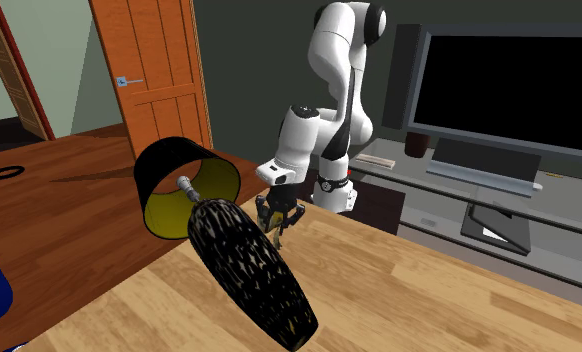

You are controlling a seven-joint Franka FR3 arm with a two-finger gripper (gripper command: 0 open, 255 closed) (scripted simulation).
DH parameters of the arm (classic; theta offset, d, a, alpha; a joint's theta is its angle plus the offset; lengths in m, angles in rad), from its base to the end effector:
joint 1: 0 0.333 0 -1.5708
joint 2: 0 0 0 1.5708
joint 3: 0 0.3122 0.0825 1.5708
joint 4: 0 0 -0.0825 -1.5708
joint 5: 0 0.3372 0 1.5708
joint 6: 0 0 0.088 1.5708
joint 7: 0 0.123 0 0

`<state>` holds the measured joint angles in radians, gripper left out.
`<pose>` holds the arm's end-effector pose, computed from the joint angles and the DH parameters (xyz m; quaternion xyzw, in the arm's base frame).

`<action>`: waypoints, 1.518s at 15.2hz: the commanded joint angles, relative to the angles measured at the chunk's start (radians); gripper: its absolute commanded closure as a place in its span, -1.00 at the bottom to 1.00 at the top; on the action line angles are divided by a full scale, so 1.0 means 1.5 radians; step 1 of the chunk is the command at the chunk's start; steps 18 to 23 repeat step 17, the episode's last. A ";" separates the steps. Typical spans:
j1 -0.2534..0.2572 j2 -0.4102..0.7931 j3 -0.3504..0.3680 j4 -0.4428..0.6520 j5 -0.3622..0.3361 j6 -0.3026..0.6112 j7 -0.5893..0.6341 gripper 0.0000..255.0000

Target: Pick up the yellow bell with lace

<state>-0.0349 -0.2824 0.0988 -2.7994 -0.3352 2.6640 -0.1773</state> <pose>0.3594 0.0284 0.3204 0.9582 0.2584 0.0638 0.1047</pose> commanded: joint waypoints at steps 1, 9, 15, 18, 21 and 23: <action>0.004 -0.009 -0.003 0.001 0.007 -0.011 -0.007 1.00; 0.028 -0.080 -0.017 0.024 0.050 -0.104 -0.048 1.00; 0.040 -0.123 -0.023 0.050 0.069 -0.171 -0.069 1.00; 0.040 -0.124 -0.023 0.050 0.070 -0.173 -0.070 1.00; 0.040 -0.124 -0.023 0.050 0.070 -0.173 -0.070 1.00; 0.040 -0.124 -0.023 0.050 0.070 -0.173 -0.070 1.00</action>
